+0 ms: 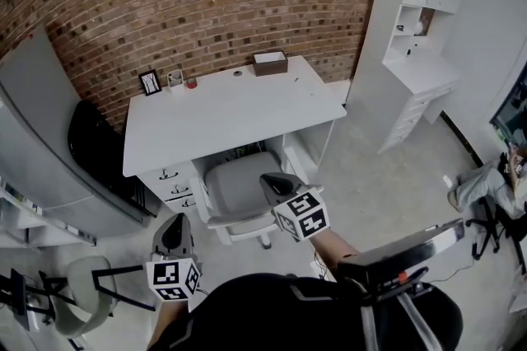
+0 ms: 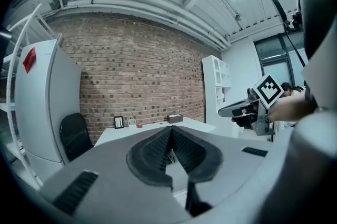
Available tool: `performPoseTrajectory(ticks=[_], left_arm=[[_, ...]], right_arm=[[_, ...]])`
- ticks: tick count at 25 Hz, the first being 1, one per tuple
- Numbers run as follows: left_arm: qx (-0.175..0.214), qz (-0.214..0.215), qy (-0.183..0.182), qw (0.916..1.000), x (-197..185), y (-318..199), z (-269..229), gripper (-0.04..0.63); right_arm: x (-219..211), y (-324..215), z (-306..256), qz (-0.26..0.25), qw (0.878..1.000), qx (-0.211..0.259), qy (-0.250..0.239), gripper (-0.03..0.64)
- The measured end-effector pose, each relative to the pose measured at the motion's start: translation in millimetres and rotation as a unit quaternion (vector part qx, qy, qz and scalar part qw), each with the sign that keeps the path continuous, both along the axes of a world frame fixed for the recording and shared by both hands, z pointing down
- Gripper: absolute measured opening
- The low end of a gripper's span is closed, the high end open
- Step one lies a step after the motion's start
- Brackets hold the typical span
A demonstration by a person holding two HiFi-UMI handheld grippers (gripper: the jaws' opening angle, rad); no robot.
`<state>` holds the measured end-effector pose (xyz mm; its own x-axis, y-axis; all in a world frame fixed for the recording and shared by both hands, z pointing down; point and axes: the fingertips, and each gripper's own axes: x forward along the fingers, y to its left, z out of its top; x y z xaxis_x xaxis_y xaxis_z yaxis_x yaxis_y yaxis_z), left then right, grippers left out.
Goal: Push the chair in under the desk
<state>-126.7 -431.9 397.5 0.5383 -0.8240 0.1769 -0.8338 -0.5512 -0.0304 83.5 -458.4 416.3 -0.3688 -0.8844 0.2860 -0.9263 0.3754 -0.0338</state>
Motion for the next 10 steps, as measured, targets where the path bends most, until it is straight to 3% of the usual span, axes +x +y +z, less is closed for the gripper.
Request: performPoseTrajectory(ticks=[4, 10], left_arm=[[-0.005, 0.008, 0.023, 0.9997, 4.4, 2.1, -0.7, 0.008], [0.002, 0.003, 0.001, 1.0000, 9.3, -1.8, -4.8, 0.008]], right_arm=[[-0.8, -2.1, 1.7, -0.001, 1.000, 0.002, 0.002, 0.009], [2.2, -8.5, -7.0, -0.002, 1.000, 0.009, 0.007, 0.009]])
